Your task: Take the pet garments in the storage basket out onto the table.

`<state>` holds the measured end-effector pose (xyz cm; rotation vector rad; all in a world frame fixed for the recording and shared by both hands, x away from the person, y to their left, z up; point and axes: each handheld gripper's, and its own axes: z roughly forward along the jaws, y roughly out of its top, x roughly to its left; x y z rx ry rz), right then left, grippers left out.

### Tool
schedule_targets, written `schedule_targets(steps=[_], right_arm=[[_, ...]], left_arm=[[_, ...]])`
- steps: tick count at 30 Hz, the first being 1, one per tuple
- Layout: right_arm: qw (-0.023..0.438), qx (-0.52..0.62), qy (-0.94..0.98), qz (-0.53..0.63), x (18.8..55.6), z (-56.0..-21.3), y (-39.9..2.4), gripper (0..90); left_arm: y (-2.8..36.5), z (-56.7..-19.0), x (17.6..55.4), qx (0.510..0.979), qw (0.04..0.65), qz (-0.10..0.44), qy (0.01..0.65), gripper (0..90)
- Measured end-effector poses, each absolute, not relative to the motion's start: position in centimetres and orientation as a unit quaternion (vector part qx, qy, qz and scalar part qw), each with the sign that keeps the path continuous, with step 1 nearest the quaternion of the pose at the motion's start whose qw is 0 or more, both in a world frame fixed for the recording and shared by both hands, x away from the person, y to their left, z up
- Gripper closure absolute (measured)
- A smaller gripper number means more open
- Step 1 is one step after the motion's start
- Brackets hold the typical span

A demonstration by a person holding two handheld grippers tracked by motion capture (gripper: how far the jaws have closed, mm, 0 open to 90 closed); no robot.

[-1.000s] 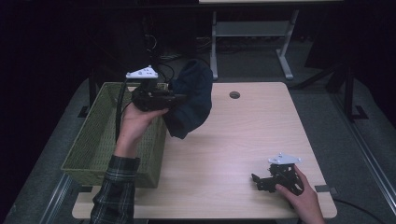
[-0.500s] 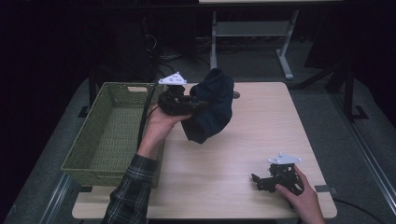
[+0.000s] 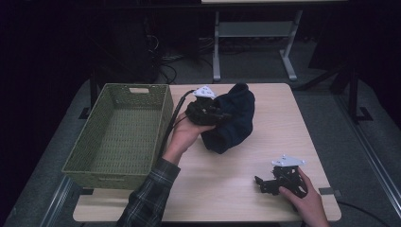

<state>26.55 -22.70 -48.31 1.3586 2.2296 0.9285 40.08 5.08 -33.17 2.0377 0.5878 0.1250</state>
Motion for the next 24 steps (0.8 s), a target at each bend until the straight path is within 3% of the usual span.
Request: schedule_targets(steps=[24], right_arm=[[0.181, 0.484, 0.79, 0.329, 26.5, -48.3, -22.7, 0.0]], left_arm=[[-2.5, -42.8, 41.2, 0.886, 0.393, 0.028, 0.246, 66.7]])
